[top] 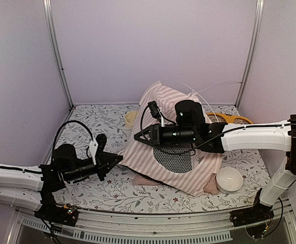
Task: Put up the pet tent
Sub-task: Insert the tent pole into the pole socket of the pet tent.
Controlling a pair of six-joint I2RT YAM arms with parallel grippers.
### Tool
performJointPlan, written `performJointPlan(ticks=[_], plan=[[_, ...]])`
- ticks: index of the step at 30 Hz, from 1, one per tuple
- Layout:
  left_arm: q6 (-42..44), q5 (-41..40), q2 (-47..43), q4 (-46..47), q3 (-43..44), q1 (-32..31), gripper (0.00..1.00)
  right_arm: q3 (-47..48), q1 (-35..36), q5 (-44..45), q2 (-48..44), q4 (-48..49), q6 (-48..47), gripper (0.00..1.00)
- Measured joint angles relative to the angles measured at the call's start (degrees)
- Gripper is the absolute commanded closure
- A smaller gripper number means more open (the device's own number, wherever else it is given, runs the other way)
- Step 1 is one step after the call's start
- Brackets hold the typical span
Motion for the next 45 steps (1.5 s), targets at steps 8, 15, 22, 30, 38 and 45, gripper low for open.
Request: performJointPlan(ticks=[8,15,22,30,38,45], plan=[[0.2,0.1,0.0,0.0,0.0,0.0,1.00,0.0,0.0,0.0,0.0,0.0,0.1,1.00],[0.4,0.2,0.0,0.0,0.0,0.0,1.00,0.0,0.0,0.0,0.0,0.0,0.4,1.00],[0.5,0.3,0.3,0.0,0.0,0.0,1.00,0.0,0.0,0.0,0.0,0.0,0.4,1.00],[0.8,0.3,0.4,0.0,0.0,0.0,1.00,0.2,0.0,-0.2,0.0,-0.1,0.4,1.00],[0.8,0.2,0.4,-0.1,0.1,0.0,1.00,0.2,0.0,-1.0,0.1,-0.4,0.4,1.00],[0.9,0.3,0.4,-0.5,0.1,0.0,1.00,0.2,0.0,-1.0,0.3,-0.7,0.1,1.00]])
